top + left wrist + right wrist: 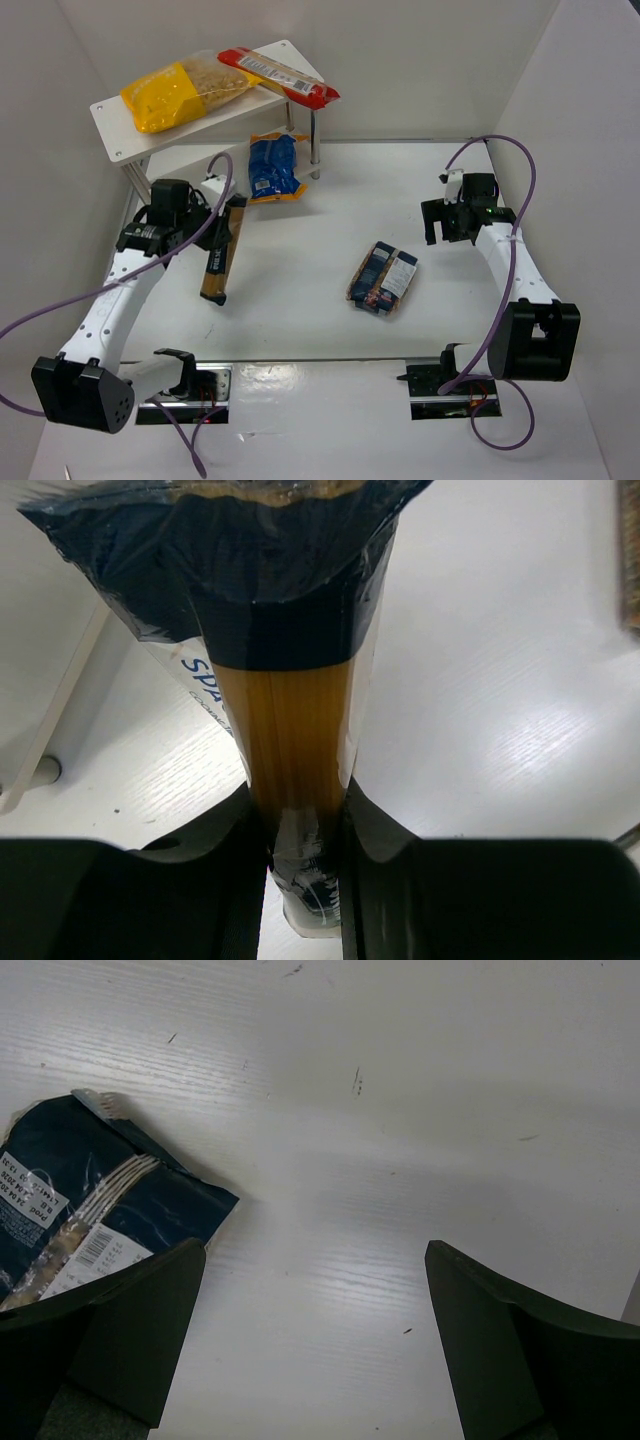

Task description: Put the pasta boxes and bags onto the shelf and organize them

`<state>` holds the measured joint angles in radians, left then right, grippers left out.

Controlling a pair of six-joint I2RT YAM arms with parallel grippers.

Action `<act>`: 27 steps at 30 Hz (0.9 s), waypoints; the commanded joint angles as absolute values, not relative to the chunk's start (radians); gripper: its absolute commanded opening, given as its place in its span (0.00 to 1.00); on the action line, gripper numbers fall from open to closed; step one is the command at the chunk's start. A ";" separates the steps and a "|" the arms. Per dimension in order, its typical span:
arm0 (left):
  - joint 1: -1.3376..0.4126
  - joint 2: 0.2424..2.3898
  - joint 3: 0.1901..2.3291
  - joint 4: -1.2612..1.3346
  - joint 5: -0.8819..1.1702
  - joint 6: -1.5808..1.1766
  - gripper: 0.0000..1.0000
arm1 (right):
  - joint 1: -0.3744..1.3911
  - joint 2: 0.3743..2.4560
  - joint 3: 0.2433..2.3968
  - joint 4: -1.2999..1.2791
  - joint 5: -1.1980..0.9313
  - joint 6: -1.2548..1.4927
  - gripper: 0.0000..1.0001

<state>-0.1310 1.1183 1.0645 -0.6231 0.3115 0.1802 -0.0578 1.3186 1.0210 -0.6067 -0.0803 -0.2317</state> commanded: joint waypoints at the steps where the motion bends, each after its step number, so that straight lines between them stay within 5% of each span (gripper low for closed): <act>1: -0.135 1.085 1.077 -0.495 0.241 0.172 0.00 | -0.049 1.293 1.025 -0.592 -0.101 -0.247 0.99; 17: -0.506 1.123 1.078 -0.436 -0.467 0.406 0.00 | -0.049 1.293 1.025 -0.592 -0.110 -0.247 0.99; 27: -0.686 1.152 1.011 -0.155 -0.831 0.710 0.00 | -0.049 1.312 1.025 -0.592 -0.120 -0.256 0.99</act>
